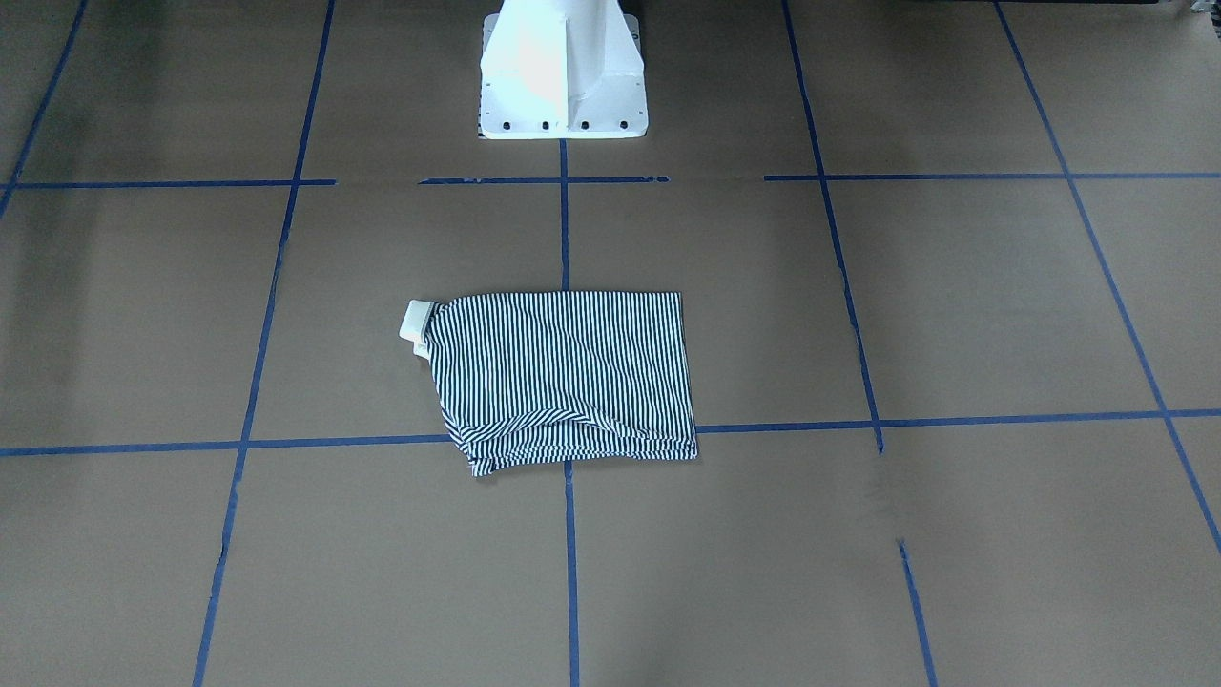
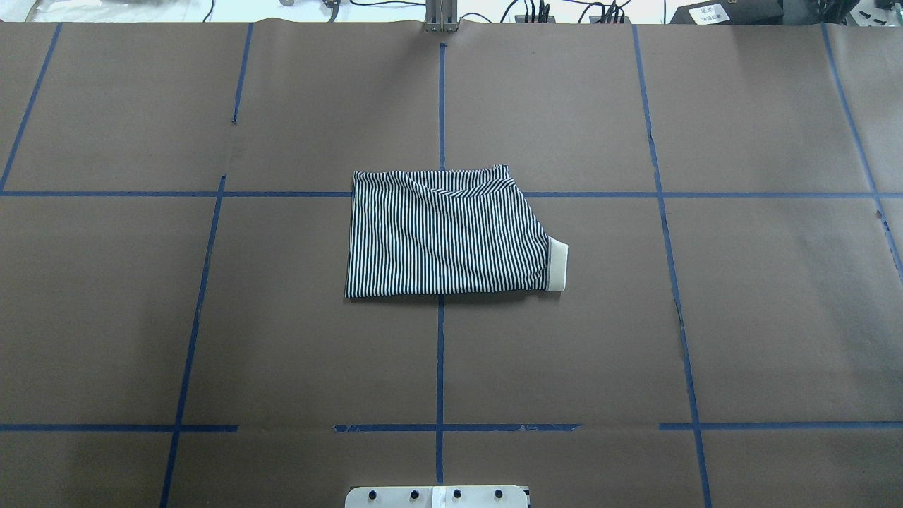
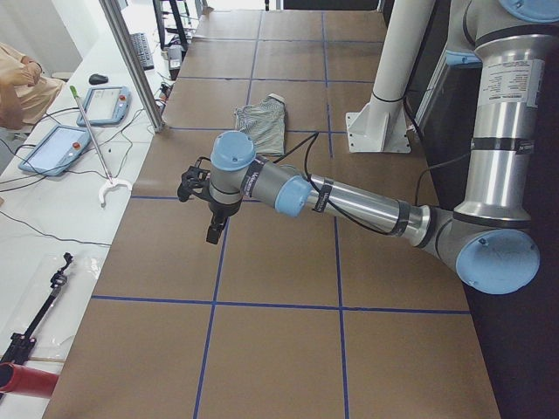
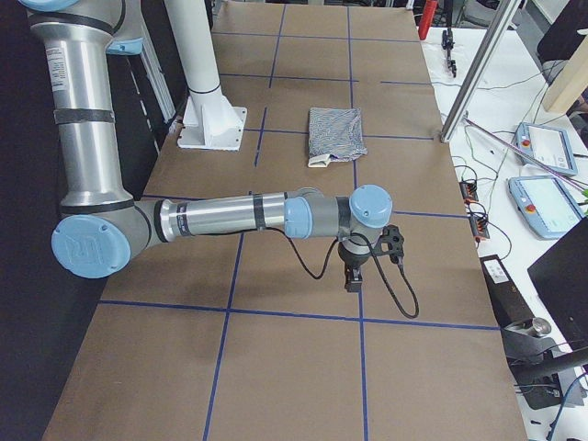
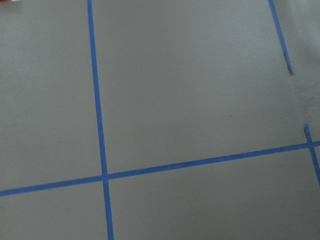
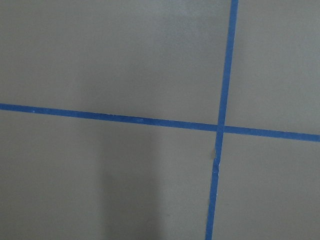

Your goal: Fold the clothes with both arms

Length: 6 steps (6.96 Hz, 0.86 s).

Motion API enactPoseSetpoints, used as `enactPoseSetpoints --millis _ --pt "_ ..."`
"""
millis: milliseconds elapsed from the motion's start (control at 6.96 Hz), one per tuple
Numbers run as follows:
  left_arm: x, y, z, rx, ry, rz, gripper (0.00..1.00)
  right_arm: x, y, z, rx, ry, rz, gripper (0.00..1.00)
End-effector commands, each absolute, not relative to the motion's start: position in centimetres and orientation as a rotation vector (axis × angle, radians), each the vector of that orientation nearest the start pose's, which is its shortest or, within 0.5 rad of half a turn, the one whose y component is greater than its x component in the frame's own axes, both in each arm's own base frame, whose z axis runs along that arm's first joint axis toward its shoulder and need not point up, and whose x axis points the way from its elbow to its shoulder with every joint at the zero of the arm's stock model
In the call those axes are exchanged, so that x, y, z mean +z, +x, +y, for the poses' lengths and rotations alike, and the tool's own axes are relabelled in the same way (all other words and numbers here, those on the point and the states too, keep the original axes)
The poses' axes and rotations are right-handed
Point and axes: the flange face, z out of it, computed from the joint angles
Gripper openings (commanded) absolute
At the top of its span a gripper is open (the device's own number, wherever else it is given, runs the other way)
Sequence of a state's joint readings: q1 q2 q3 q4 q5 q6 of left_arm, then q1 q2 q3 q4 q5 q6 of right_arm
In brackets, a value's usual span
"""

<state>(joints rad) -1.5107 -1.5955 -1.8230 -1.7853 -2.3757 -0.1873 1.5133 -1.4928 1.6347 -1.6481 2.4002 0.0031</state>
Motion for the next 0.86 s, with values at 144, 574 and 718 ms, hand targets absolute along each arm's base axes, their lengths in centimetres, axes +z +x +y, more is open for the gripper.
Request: enactPoseSetpoints --millis 144,574,718 --pt "48.8 -3.0 -50.9 0.085 0.376 0.838 1.0 57.9 4.5 -50.7 -0.061 0.073 -0.831 1.0" --pt "46.2 -3.3 -47.9 0.092 0.39 0.842 1.0 59.5 6.2 -49.4 -0.01 0.053 -0.851 1.0" --pt "47.3 -3.1 -45.5 0.095 0.359 0.876 1.0 59.2 6.2 -48.8 -0.013 0.059 -0.856 1.0"
